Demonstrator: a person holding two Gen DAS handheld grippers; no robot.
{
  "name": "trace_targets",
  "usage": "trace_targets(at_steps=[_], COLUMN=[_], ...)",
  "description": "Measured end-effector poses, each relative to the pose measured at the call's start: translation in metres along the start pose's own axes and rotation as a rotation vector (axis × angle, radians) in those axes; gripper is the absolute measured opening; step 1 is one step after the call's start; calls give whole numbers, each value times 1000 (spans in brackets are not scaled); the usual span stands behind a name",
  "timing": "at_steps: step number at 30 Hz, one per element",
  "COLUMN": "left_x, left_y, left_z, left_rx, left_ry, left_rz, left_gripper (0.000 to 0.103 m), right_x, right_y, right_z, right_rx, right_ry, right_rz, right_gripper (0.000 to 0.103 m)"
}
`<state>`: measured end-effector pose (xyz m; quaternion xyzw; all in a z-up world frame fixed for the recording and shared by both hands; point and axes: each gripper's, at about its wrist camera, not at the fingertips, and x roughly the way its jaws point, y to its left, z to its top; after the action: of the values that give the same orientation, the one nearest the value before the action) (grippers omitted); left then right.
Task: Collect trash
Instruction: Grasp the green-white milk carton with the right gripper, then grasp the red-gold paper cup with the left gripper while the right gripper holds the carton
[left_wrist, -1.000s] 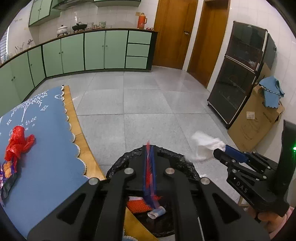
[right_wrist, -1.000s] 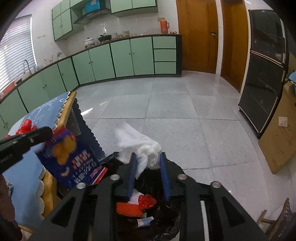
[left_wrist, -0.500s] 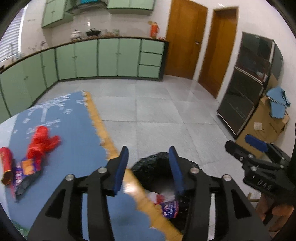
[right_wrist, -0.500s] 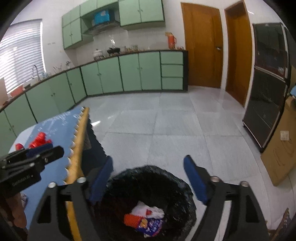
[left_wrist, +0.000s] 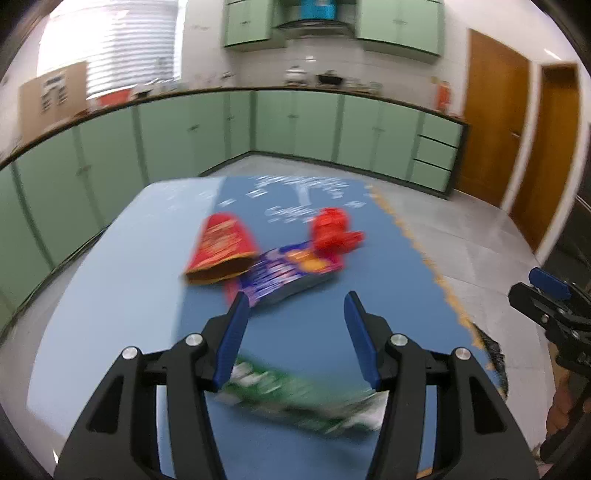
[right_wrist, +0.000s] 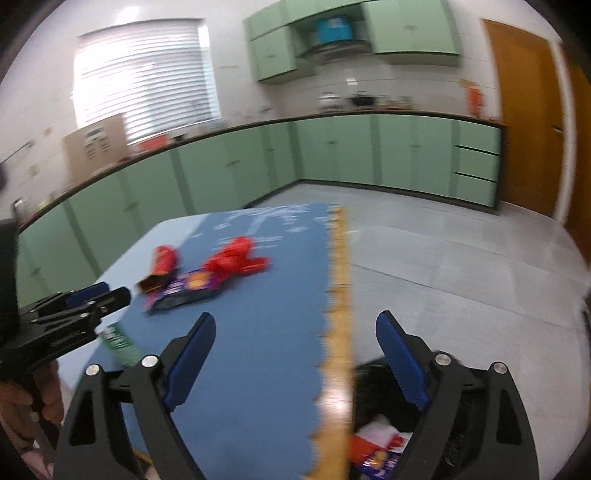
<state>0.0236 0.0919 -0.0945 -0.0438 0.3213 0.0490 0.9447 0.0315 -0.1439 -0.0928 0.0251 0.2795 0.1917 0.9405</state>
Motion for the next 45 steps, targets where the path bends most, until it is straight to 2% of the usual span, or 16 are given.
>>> trace_targets(at_steps=[4,7,15,20,28,33,36,41,45], left_x=[-11,-18,-22,-17,-8,-7,-7,-6,-7], left_y=[29,40,55,59,63,63,62,63,61], left_z=[-13,-23,-31,-31,-36,-37,-37,-36,-35], left_rx=[-62,-89,-134,-150,-152,-153,-150,-152,-146], left_ry=[25,34,48,63,91,100,101,99,90], left_rz=[49,75,114,122,135,138,137,135,134], left_gripper=[52,52,52,52,52,52,52,53,53], right_x=[11,18,36,48,64,73,74,71,67], right_y=[40,59,79,93,93,97,100,100,86], right_z=[-4,-11,-29,-40,-47,-49,-51,-50,-42], right_rx=[-119,-161,-205,-254,-241,-256,-270,-271,-218], right_ry=[14,35,114,153,211,246,258,250,217], right_rz=[117,182,285,303,299,320,347,350,297], right_gripper=[87,87,87,87,84,74,56,55,54])
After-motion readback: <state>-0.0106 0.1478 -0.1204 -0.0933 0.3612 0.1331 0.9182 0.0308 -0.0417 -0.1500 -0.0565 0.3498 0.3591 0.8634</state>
